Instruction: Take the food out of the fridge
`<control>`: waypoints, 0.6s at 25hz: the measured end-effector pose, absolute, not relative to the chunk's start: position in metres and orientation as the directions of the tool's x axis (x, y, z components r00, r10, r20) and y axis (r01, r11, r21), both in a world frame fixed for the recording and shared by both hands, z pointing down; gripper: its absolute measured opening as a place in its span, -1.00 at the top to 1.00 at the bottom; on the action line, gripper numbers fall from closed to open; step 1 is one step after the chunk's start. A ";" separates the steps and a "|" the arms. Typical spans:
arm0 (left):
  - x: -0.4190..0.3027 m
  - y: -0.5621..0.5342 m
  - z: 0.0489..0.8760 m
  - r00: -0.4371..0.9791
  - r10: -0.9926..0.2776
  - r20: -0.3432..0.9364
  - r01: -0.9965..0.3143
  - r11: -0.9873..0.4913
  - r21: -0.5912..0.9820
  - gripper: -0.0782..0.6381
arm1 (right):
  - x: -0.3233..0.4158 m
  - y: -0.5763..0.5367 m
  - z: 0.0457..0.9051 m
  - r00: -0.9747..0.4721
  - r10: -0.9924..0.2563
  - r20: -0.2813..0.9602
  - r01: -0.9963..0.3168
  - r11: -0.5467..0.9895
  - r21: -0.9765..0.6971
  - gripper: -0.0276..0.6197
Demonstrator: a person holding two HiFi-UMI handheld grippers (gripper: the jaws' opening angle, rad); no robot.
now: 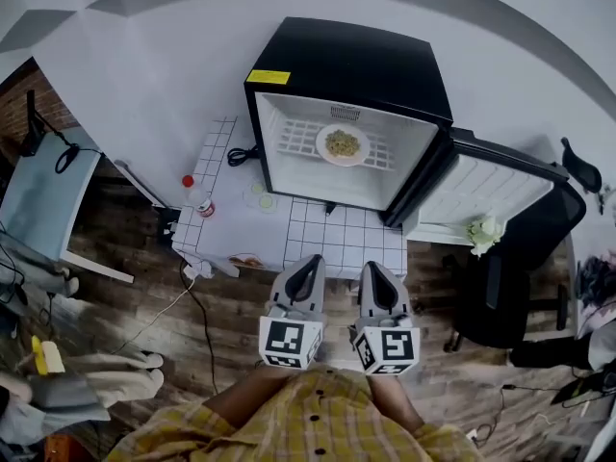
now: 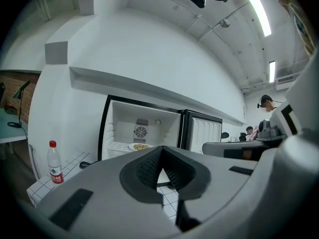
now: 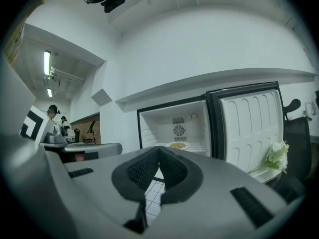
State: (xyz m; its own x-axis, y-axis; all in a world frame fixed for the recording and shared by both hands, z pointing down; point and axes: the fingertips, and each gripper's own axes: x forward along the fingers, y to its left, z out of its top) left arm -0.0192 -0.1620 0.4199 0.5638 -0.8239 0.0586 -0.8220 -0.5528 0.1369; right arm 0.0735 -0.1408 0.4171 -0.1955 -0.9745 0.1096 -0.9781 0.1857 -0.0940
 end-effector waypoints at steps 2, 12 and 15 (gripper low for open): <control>-0.019 -0.171 0.420 0.575 -0.815 0.064 -0.814 -0.564 0.138 0.76 | 0.074 -0.150 0.417 -0.178 -0.978 0.112 -0.981 0.168 -0.093 0.90; -0.006 -0.202 0.422 0.595 -0.800 0.075 -0.798 -0.579 0.166 0.76 | 0.079 -0.178 0.419 -0.163 -0.977 0.135 -0.985 0.154 -0.077 0.90; 0.001 -0.209 0.424 0.590 -0.804 0.077 -0.803 -0.574 0.164 0.76 | 0.085 -0.186 0.423 -0.176 -0.975 0.136 -0.983 0.167 -0.074 0.89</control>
State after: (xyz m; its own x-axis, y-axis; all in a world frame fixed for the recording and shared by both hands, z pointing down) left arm 0.0012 -0.2091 0.4244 0.5900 -0.8038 0.0766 -0.8026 -0.5735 0.1640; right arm 0.0847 -0.1862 0.4231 -0.1757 -0.9750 0.1359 -0.9832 0.1669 -0.0742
